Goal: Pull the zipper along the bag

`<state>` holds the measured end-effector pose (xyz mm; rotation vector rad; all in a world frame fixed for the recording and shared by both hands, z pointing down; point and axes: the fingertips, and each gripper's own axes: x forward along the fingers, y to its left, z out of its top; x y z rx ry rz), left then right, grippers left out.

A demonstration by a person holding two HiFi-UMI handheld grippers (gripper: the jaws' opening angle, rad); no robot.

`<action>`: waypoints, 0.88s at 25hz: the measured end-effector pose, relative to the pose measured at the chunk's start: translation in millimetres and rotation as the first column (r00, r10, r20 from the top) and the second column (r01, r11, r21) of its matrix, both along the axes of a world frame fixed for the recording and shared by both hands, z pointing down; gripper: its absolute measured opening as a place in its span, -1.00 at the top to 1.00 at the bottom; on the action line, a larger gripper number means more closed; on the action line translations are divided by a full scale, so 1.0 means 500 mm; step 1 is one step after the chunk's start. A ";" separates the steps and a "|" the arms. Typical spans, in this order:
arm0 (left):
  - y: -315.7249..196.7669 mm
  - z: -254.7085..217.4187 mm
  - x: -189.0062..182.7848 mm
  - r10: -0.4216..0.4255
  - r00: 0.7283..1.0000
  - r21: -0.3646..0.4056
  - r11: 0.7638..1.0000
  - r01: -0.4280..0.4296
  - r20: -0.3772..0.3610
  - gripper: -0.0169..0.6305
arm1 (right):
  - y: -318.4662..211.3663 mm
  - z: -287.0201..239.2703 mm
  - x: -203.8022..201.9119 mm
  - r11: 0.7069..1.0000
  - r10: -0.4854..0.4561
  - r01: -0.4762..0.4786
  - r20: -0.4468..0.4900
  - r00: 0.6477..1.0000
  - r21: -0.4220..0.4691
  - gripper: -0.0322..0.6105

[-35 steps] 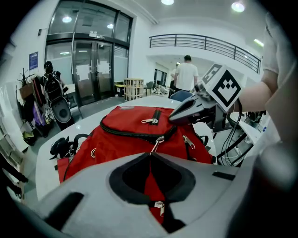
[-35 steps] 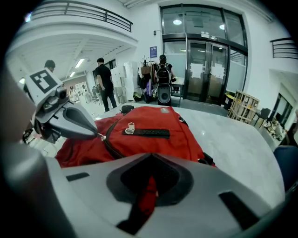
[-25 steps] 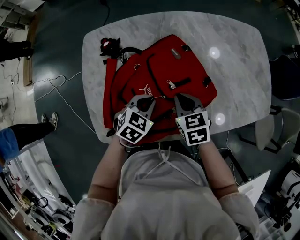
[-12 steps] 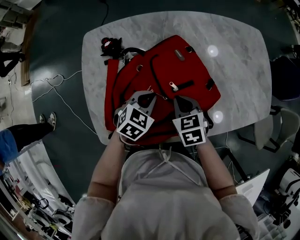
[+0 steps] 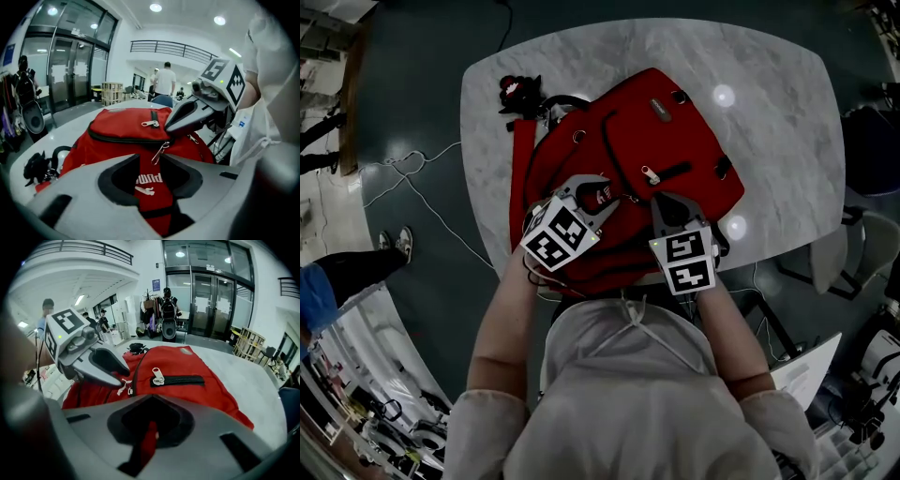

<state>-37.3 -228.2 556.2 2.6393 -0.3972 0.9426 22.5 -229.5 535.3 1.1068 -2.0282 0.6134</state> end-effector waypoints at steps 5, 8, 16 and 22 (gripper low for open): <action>0.012 0.021 0.022 0.041 0.998 -0.077 0.996 -0.044 -0.042 0.36 | -0.001 0.002 -0.001 1.000 0.002 -0.002 0.012 1.000 0.000 0.82; 0.016 0.027 0.026 0.039 0.999 -0.079 0.996 -0.042 -0.033 0.37 | 0.001 0.000 -0.001 1.000 0.003 -0.003 0.015 1.000 0.007 0.82; 0.025 0.029 0.029 0.070 0.997 -0.012 0.998 -0.069 0.038 0.80 | 0.002 -0.002 0.001 1.000 0.004 -0.004 0.024 1.000 0.013 0.82; 0.036 0.025 0.018 0.083 0.990 0.047 0.995 -0.088 0.116 0.88 | 0.001 -0.003 0.000 1.000 0.001 -0.002 0.028 1.000 0.015 0.82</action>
